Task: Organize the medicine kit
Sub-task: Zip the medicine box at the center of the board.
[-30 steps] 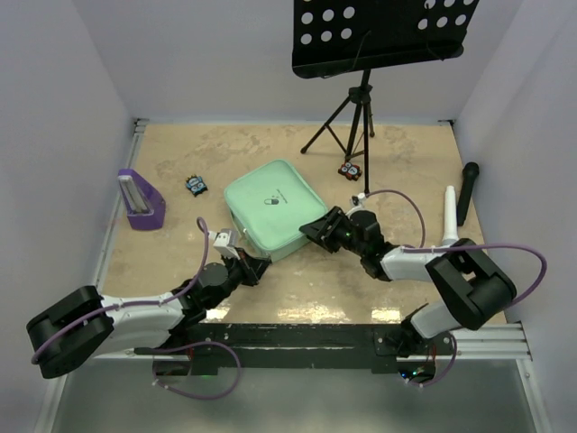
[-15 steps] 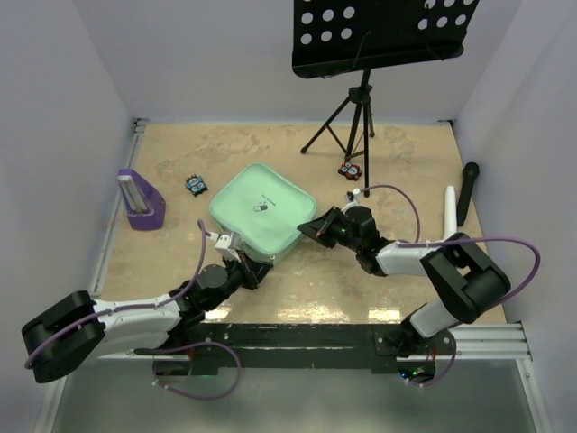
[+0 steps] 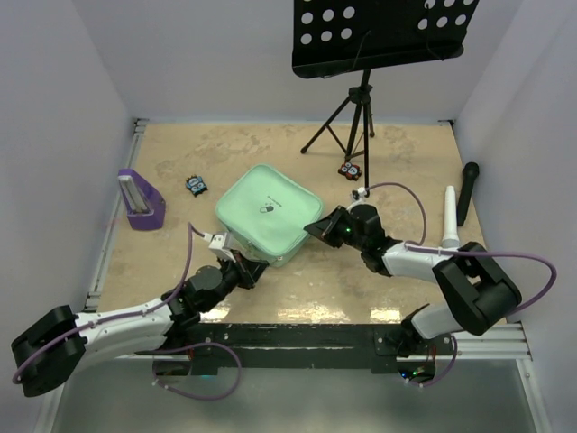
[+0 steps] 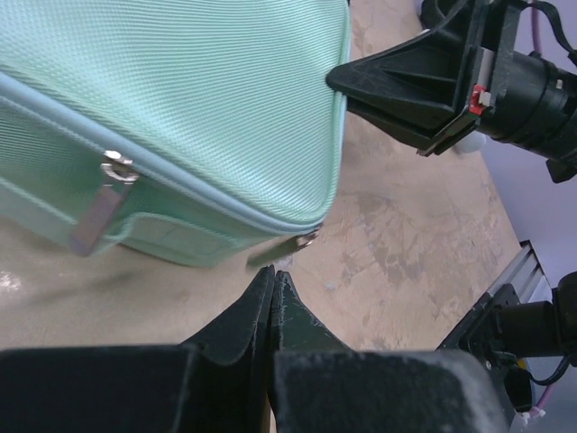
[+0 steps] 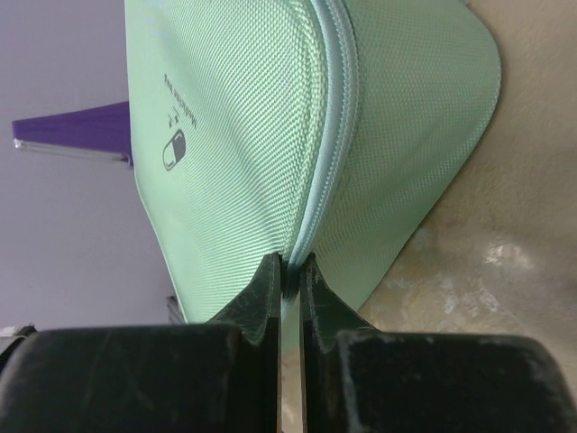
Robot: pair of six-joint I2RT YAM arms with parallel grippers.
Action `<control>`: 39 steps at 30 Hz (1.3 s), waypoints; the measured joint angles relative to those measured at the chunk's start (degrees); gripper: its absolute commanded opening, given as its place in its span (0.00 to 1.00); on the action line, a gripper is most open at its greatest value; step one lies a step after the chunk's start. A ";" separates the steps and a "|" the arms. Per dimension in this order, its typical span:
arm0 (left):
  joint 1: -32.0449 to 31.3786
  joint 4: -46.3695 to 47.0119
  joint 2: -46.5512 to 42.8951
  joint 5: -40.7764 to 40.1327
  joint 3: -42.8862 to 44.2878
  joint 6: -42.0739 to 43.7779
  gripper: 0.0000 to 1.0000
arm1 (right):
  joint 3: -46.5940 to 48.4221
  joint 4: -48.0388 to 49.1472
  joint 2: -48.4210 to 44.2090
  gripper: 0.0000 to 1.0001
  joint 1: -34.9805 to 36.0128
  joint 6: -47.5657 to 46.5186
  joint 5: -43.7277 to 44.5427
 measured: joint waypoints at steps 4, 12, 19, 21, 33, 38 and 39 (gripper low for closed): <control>0.02 -2.82 -1.53 -1.57 -0.20 0.00 0.00 | 0.50 -2.40 -1.51 0.00 -1.84 -2.75 1.57; 0.02 -4.37 -1.33 -2.69 -0.28 0.09 0.00 | 0.66 -3.74 -2.38 0.00 -2.40 -5.27 2.64; 0.04 1.81 3.17 1.38 -0.37 2.60 0.49 | 0.66 -3.52 -2.49 0.00 -2.40 -7.30 2.49; 0.09 4.48 5.27 3.17 -0.37 3.32 0.60 | 0.59 -3.74 -2.93 0.00 -2.40 -7.98 2.54; -0.37 15.41 13.46 7.63 -0.39 5.42 1.00 | -1.38 -3.78 -5.90 0.46 -2.45 -12.37 2.56; -0.37 15.41 13.44 7.65 -0.37 6.38 1.00 | -2.84 -4.04 -9.18 0.58 -2.36 -15.65 1.03; -0.37 15.41 13.53 7.67 -0.37 6.45 1.00 | -2.89 -4.13 -9.70 0.59 -2.19 -16.37 0.55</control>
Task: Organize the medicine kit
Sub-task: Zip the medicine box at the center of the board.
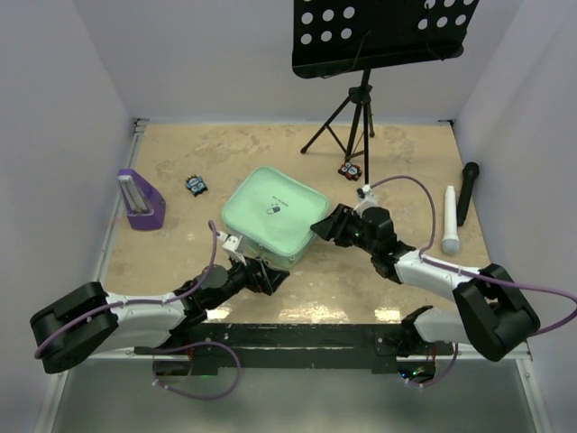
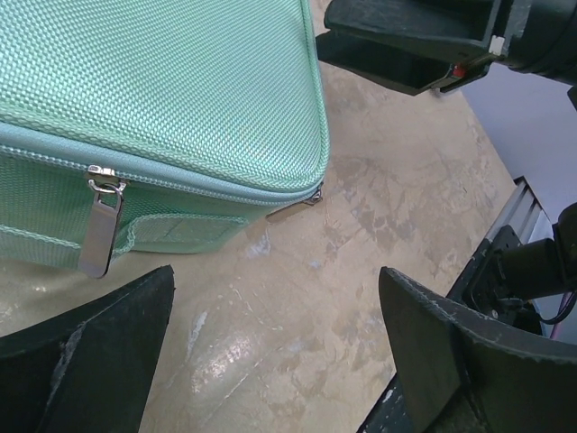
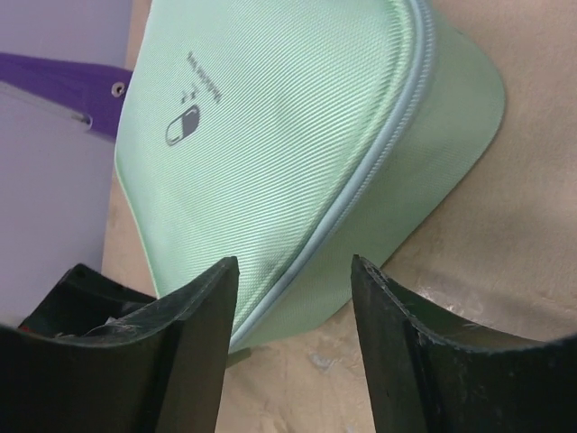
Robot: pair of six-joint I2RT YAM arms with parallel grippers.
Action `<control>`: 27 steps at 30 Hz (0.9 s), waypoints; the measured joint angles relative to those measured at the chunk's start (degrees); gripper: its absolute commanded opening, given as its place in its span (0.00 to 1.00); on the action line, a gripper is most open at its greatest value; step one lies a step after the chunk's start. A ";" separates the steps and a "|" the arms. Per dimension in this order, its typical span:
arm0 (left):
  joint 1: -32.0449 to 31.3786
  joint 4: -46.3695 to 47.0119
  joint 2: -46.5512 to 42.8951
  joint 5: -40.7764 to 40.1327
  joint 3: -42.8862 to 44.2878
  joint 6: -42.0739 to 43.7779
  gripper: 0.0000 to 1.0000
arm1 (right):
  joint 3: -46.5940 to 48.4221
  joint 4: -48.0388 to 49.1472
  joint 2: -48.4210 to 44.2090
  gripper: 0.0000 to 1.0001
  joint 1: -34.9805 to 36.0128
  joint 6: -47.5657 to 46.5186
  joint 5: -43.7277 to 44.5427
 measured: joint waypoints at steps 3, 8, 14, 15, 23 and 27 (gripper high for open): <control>0.00 0.11 0.55 0.37 0.00 0.09 1.00 | -0.42 -0.11 -2.08 0.59 1.22 -2.25 -1.64; 0.00 3.06 3.02 2.05 0.07 0.04 0.99 | -2.10 -0.37 -7.56 0.53 2.62 -4.42 -3.61; -0.17 6.21 8.28 3.93 0.96 -0.33 0.99 | -2.97 0.98 -8.90 0.61 3.28 -5.42 -6.34; -0.28 6.88 8.96 4.02 1.14 -0.35 0.99 | -3.54 1.70 -8.85 0.61 3.32 -5.25 -7.26; -0.39 11.76 12.13 3.72 2.60 -0.35 1.00 | -5.90 8.63 -4.96 0.66 3.80 -2.62 -13.53; -0.42 11.69 11.65 1.64 2.75 -0.37 1.00 | -5.92 8.66 -6.62 0.68 4.04 -2.67 -14.01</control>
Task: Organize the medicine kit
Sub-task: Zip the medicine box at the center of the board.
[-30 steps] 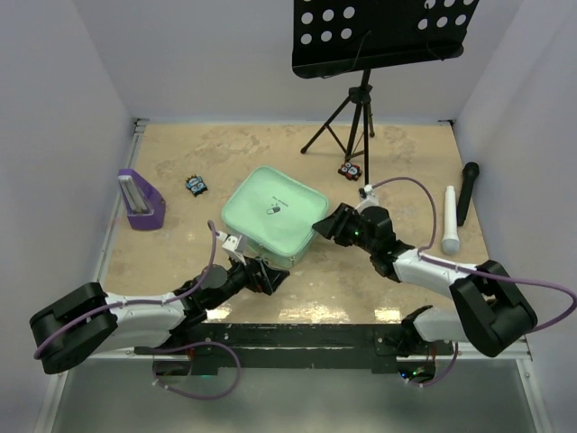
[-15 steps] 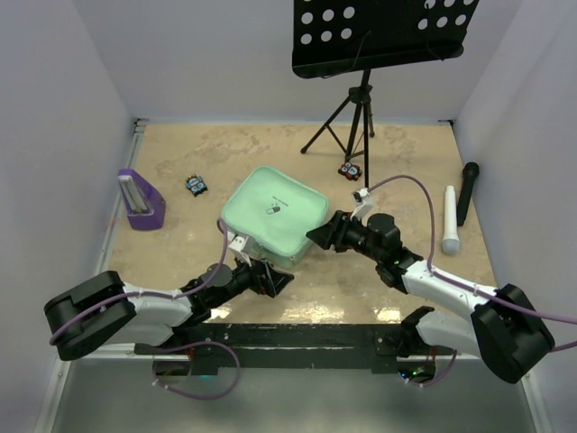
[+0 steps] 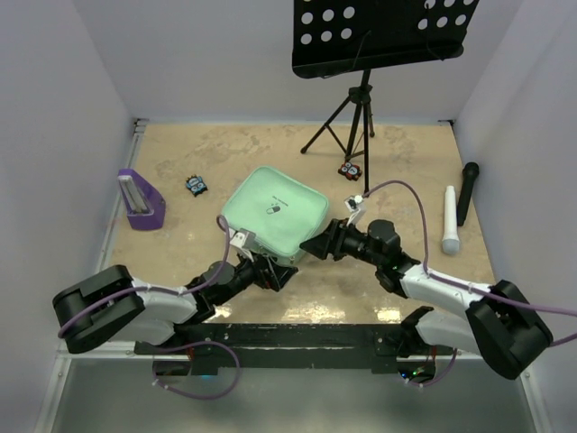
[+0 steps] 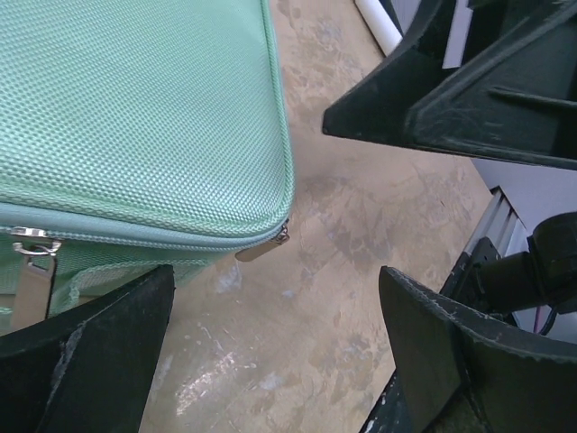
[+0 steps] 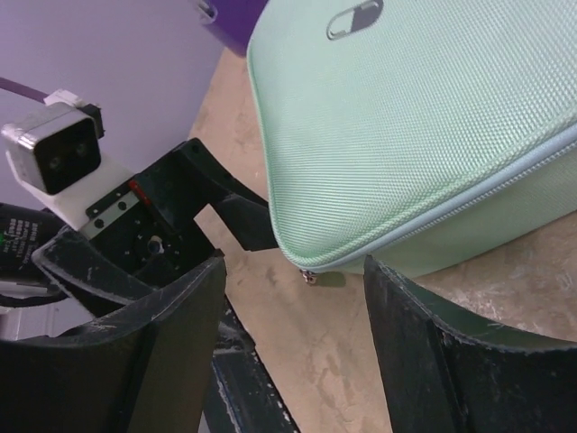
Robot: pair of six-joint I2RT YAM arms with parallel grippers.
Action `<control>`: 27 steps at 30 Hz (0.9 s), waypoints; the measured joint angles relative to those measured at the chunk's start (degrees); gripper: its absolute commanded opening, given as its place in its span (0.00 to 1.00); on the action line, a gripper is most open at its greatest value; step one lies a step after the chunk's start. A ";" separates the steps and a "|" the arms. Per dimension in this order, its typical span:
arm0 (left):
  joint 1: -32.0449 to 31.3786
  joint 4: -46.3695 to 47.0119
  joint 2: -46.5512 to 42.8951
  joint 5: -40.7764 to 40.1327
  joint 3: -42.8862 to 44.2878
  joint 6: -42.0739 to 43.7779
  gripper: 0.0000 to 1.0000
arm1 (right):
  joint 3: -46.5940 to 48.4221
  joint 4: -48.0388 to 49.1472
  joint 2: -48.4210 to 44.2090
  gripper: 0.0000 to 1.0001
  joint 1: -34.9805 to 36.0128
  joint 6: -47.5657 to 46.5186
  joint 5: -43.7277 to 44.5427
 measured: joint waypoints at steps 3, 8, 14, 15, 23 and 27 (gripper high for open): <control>-0.02 -2.49 -4.79 -3.04 -0.50 -0.13 1.00 | 0.07 -0.81 -4.13 0.69 0.00 -1.07 1.20; -0.15 -12.74 -19.43 -10.19 -1.22 -2.95 1.00 | 2.49 -2.84 -2.64 0.69 0.00 -3.08 3.10; 0.20 -22.23 -29.88 -13.60 -2.78 -8.04 0.89 | 2.78 -5.44 0.79 0.68 0.00 -3.15 4.76; 0.26 -21.14 -31.06 -13.31 -3.04 -8.61 0.86 | 2.78 -5.49 0.92 0.68 0.00 -3.19 5.03; 0.94 -22.34 -32.59 -16.06 -3.04 -13.18 0.83 | 2.78 -7.04 -1.62 0.64 0.00 -3.08 11.98; 1.05 -30.73 -32.63 -19.12 -2.86 -13.62 0.80 | 4.87 -11.58 -1.51 0.60 -0.09 -2.97 17.27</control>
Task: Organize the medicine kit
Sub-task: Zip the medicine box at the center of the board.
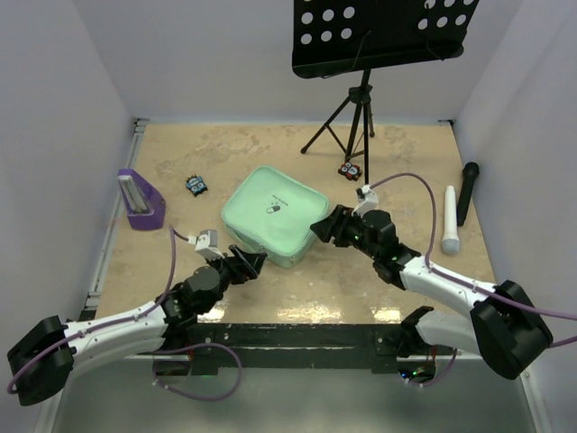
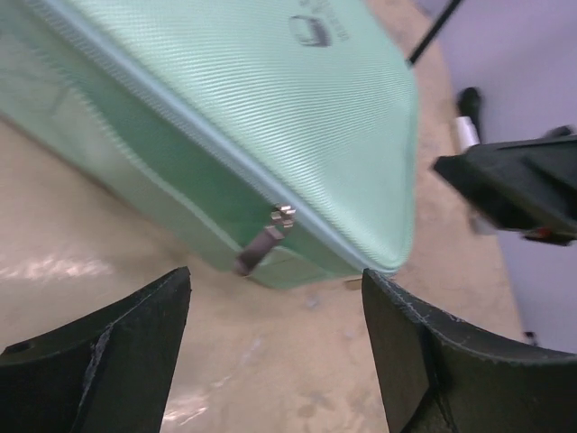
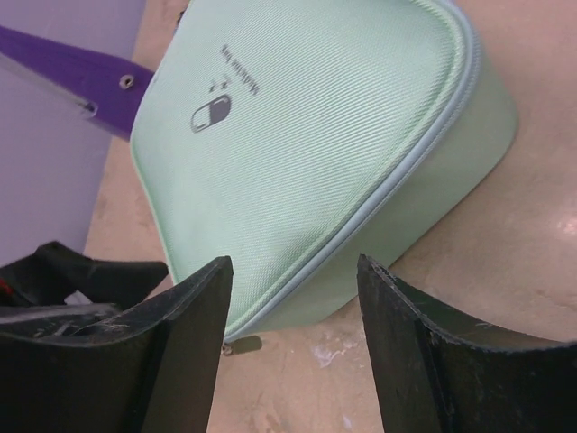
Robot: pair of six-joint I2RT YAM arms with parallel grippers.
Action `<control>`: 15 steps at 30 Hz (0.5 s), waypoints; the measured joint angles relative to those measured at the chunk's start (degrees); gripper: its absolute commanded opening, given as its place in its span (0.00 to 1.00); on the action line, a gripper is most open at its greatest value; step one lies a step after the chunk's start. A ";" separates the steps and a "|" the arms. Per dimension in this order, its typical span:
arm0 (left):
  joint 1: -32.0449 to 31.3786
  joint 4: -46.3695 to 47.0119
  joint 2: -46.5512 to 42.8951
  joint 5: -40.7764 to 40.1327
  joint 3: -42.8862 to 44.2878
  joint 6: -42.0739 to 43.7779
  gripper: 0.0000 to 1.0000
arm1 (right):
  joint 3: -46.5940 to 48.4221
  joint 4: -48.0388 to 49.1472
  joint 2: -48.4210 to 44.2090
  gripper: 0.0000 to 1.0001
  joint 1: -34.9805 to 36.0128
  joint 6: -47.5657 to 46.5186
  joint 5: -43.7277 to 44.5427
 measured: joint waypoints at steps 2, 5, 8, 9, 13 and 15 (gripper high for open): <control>0.17 -7.56 0.26 -2.64 1.05 -0.39 0.79 | 1.77 -2.62 0.68 0.61 -0.37 0.00 2.73; 0.26 -17.22 -0.81 -6.93 3.45 -1.70 0.79 | 3.17 -5.35 -0.11 0.61 -1.51 -0.09 7.48; 0.59 -23.69 -5.27 -10.71 4.37 -2.95 0.78 | 4.24 -6.60 -1.66 0.61 -3.10 -0.85 11.26; 0.85 -24.98 -6.47 -11.37 4.37 -2.99 0.78 | 5.01 -6.71 -1.42 0.61 -3.65 -1.18 11.87; 3.43 -25.83 -7.32 -12.90 4.37 -2.82 0.78 | 10.82 -6.08 4.35 0.59 -6.01 -2.71 13.51; 5.68 -25.16 -4.44 -12.57 4.42 -2.45 0.78 | 11.85 -4.92 7.04 0.59 -6.49 -2.84 13.84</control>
